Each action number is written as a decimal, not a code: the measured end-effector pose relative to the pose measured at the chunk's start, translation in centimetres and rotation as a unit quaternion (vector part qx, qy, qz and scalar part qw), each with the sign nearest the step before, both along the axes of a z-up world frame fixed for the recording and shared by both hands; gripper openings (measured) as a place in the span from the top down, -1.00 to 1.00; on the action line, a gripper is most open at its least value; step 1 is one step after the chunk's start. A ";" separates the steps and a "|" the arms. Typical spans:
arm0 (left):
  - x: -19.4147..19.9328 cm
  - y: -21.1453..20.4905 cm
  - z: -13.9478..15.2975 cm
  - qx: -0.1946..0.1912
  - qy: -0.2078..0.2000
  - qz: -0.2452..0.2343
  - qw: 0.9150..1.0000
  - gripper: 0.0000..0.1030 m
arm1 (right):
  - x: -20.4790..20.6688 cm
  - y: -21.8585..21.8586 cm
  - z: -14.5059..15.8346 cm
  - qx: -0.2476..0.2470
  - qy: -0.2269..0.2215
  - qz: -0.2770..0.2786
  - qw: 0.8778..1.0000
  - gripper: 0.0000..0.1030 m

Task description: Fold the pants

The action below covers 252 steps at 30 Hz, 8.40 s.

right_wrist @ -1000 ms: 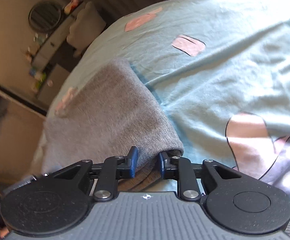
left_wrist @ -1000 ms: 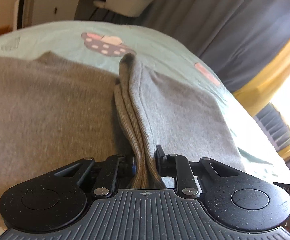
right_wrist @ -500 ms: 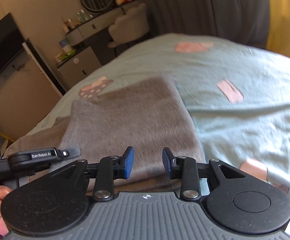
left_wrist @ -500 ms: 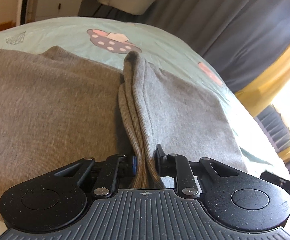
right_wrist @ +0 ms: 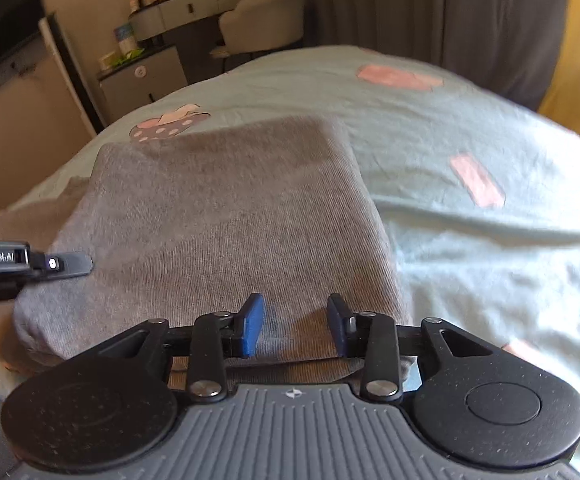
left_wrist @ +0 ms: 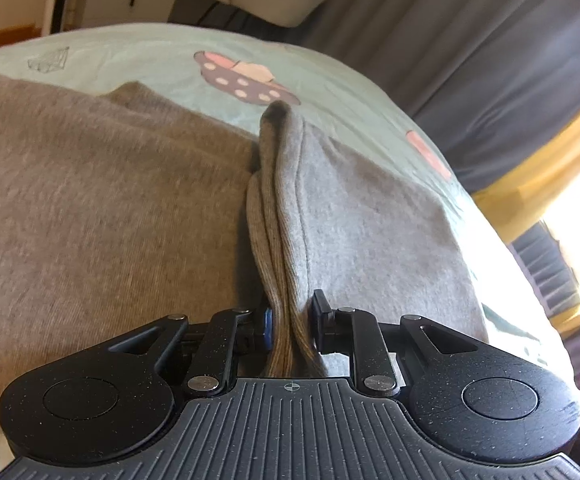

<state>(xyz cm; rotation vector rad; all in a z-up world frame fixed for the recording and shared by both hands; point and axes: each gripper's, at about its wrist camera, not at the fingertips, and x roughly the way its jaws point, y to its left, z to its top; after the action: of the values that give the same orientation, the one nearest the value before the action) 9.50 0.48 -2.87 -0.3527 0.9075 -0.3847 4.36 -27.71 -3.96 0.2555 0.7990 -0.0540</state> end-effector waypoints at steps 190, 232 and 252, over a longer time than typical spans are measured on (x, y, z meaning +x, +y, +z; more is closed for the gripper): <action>-5.4 8.0 0.2 0.011 0.028 0.089 0.996 -0.84 | 4.9 -4.0 -0.1 0.217 0.001 -0.062 0.974 -0.39; -6.3 5.3 1.3 0.065 0.009 0.038 0.997 -0.79 | 4.0 -4.2 4.7 0.264 -0.079 -0.045 0.960 0.28; -7.7 -2.1 -0.2 0.211 0.003 0.043 0.976 -0.86 | 4.6 -3.0 6.7 0.321 -0.111 -0.011 0.941 0.27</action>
<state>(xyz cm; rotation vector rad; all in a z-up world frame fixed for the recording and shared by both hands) 1.82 -1.58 -3.12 -0.0018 0.9502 -0.1032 8.93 -30.68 2.76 0.8739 0.5681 0.2167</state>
